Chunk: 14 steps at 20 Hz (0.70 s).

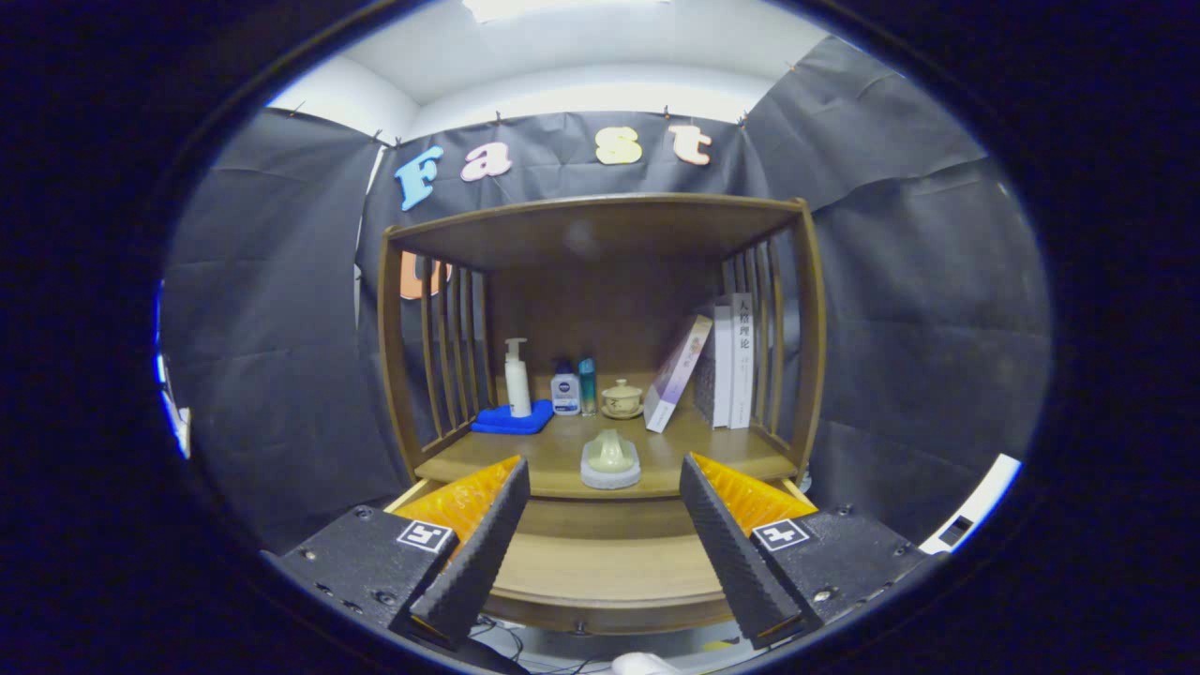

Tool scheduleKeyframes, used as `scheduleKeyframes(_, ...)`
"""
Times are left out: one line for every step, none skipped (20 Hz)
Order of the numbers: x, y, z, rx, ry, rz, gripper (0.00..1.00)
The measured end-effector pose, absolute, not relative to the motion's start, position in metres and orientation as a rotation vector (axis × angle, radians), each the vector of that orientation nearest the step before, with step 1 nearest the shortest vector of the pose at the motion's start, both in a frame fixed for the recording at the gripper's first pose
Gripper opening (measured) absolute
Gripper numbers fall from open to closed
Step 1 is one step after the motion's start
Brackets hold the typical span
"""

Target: Pull open the drawer, take out the items inside it, and place them on the countertop above the cabinet.

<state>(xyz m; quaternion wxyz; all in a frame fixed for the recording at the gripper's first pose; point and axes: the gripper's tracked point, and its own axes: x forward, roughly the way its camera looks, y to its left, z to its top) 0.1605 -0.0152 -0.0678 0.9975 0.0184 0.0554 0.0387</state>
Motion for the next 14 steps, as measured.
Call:
scheduleKeyframes(0.152,-0.019,-0.076,0.023,0.095,0.063,1.0)
scheduleKeyframes(0.145,-0.021,-0.087,0.015,0.085,0.051,1.0)
scheduleKeyframes(0.138,-0.021,-0.099,0.014,0.086,0.047,1.0)
scheduleKeyframes(0.13,-0.023,-0.112,0.02,0.091,0.038,1.0)
scheduleKeyframes(0.124,-0.024,-0.126,0.03,0.095,0.033,1.0)
scheduleKeyframes(0.12,-0.025,-0.141,0.034,0.102,0.027,1.0)
scheduleKeyframes(0.114,-0.026,-0.153,0.036,0.101,0.022,1.0)
scheduleKeyframes(0.111,-0.022,-0.166,0.028,0.107,0.03,1.0)
scheduleKeyframes(0.108,-0.019,-0.179,0.009,0.121,0.039,1.0)
scheduleKeyframes(0.106,-0.018,-0.192,-0.005,0.138,0.036,1.0)
scheduleKeyframes(0.104,-0.015,-0.203,-0.009,0.157,0.042,1.0)
scheduleKeyframes(0.103,-0.01,-0.213,-0.008,0.172,0.047,1.0)
scheduleKeyframes(0.103,-0.007,-0.221,-0.011,0.186,0.047,1.0)
scheduleKeyframes(0.106,-0.006,-0.23,-0.017,0.2,0.047,1.0)
